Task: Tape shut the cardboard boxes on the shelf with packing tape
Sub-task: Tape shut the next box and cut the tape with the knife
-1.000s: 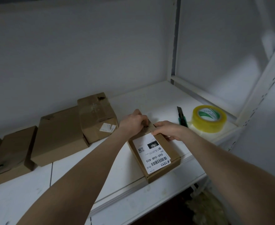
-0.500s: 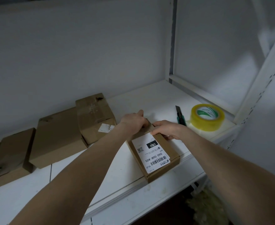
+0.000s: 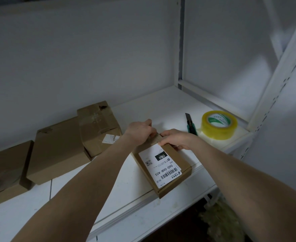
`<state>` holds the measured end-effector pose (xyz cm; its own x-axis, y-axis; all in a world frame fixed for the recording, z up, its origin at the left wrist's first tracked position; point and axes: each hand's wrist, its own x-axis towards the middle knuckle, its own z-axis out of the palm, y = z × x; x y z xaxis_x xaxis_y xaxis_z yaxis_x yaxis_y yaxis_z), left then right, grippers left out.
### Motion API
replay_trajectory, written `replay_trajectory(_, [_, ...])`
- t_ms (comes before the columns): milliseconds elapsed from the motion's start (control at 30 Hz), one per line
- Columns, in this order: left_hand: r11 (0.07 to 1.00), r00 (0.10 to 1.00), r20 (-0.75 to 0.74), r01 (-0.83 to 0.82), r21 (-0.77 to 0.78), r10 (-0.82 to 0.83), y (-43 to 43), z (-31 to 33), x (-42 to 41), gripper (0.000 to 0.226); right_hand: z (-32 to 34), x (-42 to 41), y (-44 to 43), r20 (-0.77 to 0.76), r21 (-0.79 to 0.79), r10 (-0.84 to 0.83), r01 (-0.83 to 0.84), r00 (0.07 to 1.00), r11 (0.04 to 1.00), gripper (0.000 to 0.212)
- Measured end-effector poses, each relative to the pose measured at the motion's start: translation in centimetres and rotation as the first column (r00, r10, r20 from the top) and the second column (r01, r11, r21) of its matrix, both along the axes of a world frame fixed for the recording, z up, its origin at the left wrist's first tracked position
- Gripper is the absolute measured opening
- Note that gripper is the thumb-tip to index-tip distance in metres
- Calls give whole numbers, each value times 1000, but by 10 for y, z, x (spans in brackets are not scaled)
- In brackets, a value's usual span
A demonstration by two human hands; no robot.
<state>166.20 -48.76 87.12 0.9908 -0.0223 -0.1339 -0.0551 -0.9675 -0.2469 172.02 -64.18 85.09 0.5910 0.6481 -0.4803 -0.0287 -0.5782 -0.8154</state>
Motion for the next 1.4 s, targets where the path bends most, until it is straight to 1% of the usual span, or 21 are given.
replay_trajectory(167, [998, 998, -19, 57, 10, -57, 1, 3, 2, 29, -1, 1, 1, 10, 0, 5, -5, 1000, 1000, 21])
replay_trajectory(333, [997, 999, -13, 46, -68, -47, 6, 2, 1, 22, -4, 3, 2, 35, -16, 20, -19, 999, 1000, 20])
replay_trajectory(467, [994, 998, 45, 39, -105, -35, 6, -1, 0, 21, -6, 4, 2, 26, -9, 13, -13, 1000, 1000, 18])
replay_trajectory(600, [975, 995, 92, -10, -221, 31, 12, 3, 0, 18, -9, 6, 1, 41, -19, 10, -9, 999, 1000, 23])
replay_trajectory(733, [963, 990, 95, -77, -260, 105, 12, 0, -2, 19, -7, 4, -1, 68, -38, 10, -7, 998, 999, 25])
replay_trajectory(833, [937, 976, 128, -124, -326, 174, 9, -10, -4, 18, -7, 2, 1, 71, 5, -28, 28, 997, 1000, 30])
replay_trajectory(900, [915, 969, 134, -143, -377, 207, 8, -13, -5, 18, -11, 3, 8, 202, 86, -126, 111, 971, 990, 32])
replay_trajectory(933, [906, 966, 137, -151, -395, 221, 7, -13, -5, 18, -12, 4, 13, 289, 110, -165, 138, 943, 984, 25])
replay_trajectory(967, [899, 962, 139, -160, -408, 234, 6, -14, -6, 18, -12, 3, 18, 357, 111, -173, 142, 918, 984, 17])
replay_trajectory(1000, [891, 959, 139, -169, -421, 248, 5, -14, -7, 18, -15, 3, 23, 403, 93, -159, 132, 901, 987, 16])
replay_trajectory(1033, [882, 955, 138, -177, -437, 261, 3, -15, -7, 18, -17, 3, 27, 430, 69, -144, 127, 891, 990, 20])
replay_trajectory(1100, [860, 950, 137, -186, -475, 281, 2, -19, -8, 18, -18, 3, 31, 440, 28, -146, 149, 886, 988, 22])
replay_trajectory(1167, [827, 942, 141, -189, -530, 306, 2, -20, -10, 16, -19, 2, 33, 421, 10, -163, 175, 892, 985, 16])
replay_trajectory(1267, [747, 932, 134, -178, -640, 336, 5, -21, -14, 14, -19, 3, 38, 408, -23, -170, 196, 897, 980, 4])
replay_trajectory(1333, [721, 938, 124, -161, -673, 325, 5, -21, -19, 21, -16, 6, 40, 384, -50, -168, 202, 908, 978, 11])
replay_trajectory(1400, [733, 950, 107, -152, -663, 294, 6, -25, -22, 29, -12, 8, 42, 361, -73, -160, 199, 919, 977, 14])
